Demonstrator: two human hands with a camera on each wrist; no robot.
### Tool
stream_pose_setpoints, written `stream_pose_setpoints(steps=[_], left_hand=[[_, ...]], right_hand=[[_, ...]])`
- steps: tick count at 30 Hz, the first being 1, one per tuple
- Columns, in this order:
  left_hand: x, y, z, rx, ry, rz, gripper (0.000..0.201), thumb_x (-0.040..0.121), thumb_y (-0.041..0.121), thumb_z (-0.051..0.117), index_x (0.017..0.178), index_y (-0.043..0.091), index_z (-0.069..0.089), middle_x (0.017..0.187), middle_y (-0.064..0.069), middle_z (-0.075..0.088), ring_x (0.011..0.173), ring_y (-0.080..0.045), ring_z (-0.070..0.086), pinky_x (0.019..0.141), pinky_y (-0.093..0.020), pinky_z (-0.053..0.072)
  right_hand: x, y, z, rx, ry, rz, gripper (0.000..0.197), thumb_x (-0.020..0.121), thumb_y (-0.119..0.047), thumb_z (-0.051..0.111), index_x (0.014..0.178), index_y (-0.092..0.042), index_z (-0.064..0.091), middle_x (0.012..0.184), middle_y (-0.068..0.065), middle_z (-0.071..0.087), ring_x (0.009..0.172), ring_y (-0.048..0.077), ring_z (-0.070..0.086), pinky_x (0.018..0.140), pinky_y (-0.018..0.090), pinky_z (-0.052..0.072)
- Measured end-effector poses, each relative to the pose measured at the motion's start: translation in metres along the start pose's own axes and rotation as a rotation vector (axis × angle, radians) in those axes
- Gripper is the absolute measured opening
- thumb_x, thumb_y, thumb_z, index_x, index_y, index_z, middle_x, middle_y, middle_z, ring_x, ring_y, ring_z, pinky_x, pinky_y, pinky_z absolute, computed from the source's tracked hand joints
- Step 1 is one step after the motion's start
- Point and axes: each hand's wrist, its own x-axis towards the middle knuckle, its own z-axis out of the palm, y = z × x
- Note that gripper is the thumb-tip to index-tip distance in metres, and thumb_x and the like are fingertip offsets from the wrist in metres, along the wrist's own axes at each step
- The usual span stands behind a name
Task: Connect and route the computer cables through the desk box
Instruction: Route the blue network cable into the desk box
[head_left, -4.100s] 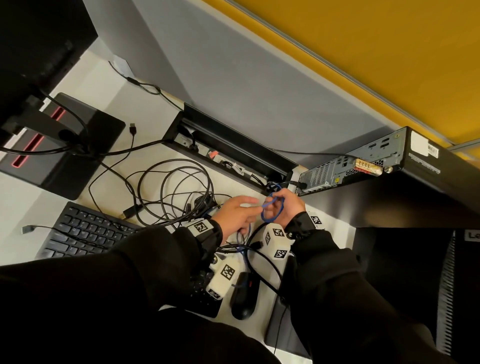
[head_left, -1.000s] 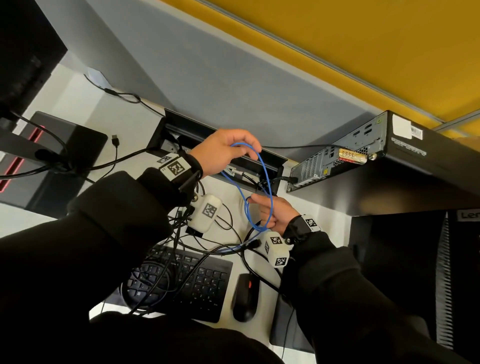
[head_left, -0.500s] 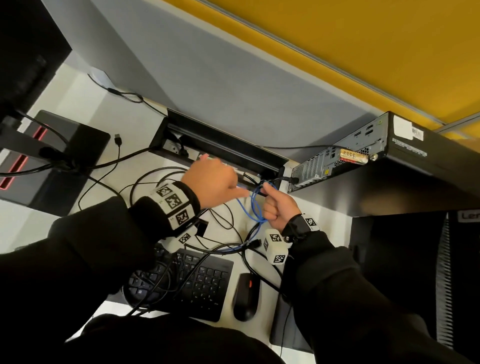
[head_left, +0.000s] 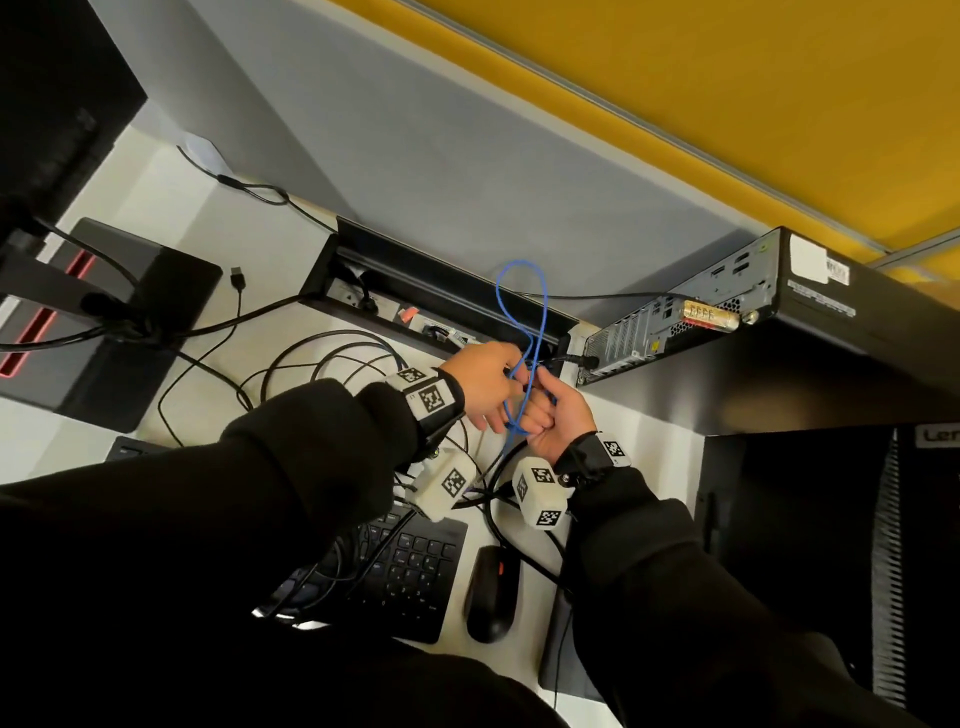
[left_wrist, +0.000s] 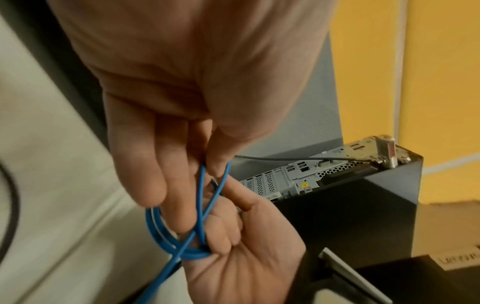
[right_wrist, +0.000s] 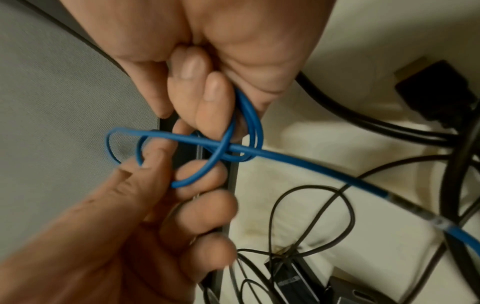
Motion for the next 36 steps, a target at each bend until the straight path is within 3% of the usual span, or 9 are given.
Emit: stream_pose_setpoints(steps=[2,5,8,12,16,20,24,30,36], left_hand=[[0.001,0.003,-0.01,0.196,0.088,0.046,0.008,0.095,0.021,0.066,0.098,0.02,0.058,0.085,-0.009,0.072,0.064,-0.023,0.074,0.058,-0.034,0.06],[-0.003,0.002,-0.018,0.664,0.355,0.091,0.057,0.078,0.05,0.081,0.115,0.018,0.052,0.087,0.001,0.063,0.076,-0.023,0.066,0.065,-0.035,0.052],[-0.01,-0.005,-0.016,0.686,0.48,0.182,0.071,0.078,0.054,0.08,0.127,0.02,0.041,0.08,0.006,0.057,0.075,-0.026,0.067,0.061,-0.033,0.046],[-0.011,-0.021,-0.007,0.616,0.348,0.119,0.048,0.087,0.067,0.061,0.071,0.022,0.06,0.059,0.004,0.049,0.06,-0.019,0.056,0.056,-0.031,0.044],[-0.006,-0.031,0.012,0.394,0.211,0.017,0.064,0.084,0.067,0.065,0.047,0.018,0.046,0.049,-0.001,0.044,0.049,-0.018,0.045,0.053,-0.031,0.036],[0.004,-0.026,0.014,0.11,0.149,-0.015,0.028,0.089,0.029,0.074,0.078,0.004,0.076,0.066,-0.006,0.063,0.065,-0.017,0.056,0.066,-0.03,0.047],[0.004,-0.003,-0.001,-0.088,0.243,0.013,0.024,0.096,0.024,0.067,0.082,0.006,0.074,0.07,-0.005,0.067,0.055,-0.014,0.055,0.058,-0.026,0.044],[-0.005,0.041,-0.076,-1.376,0.169,0.037,0.028,0.107,0.025,0.043,0.084,0.018,0.057,0.074,-0.001,0.068,0.058,-0.016,0.063,0.057,-0.025,0.051],[-0.027,0.021,-0.101,-1.302,0.053,0.065,0.03,0.107,0.028,0.042,0.101,0.012,0.066,0.072,-0.001,0.064,0.05,-0.011,0.056,0.047,-0.022,0.047]], right_hand=[[0.0,-0.001,0.002,-0.044,0.005,-0.018,0.034,0.108,-0.027,0.041,0.089,-0.008,0.062,0.038,-0.006,0.024,0.029,0.006,0.021,0.03,0.019,0.018],[0.001,0.0,0.001,-0.089,0.033,-0.057,0.028,0.106,-0.025,0.048,0.087,-0.008,0.06,0.039,-0.007,0.026,0.03,0.006,0.02,0.032,0.019,0.019],[0.004,0.004,-0.003,-0.084,0.039,-0.07,0.025,0.105,-0.024,0.049,0.088,-0.009,0.059,0.039,-0.007,0.025,0.031,0.006,0.02,0.034,0.019,0.017],[0.004,0.007,-0.007,-0.08,0.057,-0.09,0.024,0.106,-0.023,0.046,0.09,-0.008,0.058,0.039,-0.007,0.024,0.03,0.006,0.019,0.034,0.018,0.018],[0.002,0.008,-0.004,-0.079,0.063,-0.086,0.025,0.106,-0.023,0.046,0.091,-0.007,0.059,0.039,-0.006,0.025,0.03,0.006,0.02,0.034,0.018,0.019],[0.001,0.008,-0.002,-0.087,0.047,-0.076,0.028,0.107,-0.024,0.045,0.089,-0.007,0.059,0.039,-0.007,0.025,0.03,0.006,0.019,0.033,0.017,0.018],[-0.001,0.009,-0.004,-0.082,0.039,-0.037,0.031,0.107,-0.026,0.043,0.086,-0.009,0.059,0.04,-0.006,0.025,0.029,0.006,0.019,0.031,0.018,0.018],[-0.005,0.015,-0.009,-0.11,0.057,-0.026,0.026,0.106,-0.021,0.043,0.086,-0.009,0.056,0.041,-0.007,0.023,0.031,0.006,0.018,0.035,0.017,0.015],[-0.005,0.013,-0.01,-0.129,0.082,-0.054,0.025,0.107,-0.02,0.044,0.089,-0.009,0.058,0.042,-0.008,0.025,0.032,0.006,0.019,0.034,0.016,0.017]])
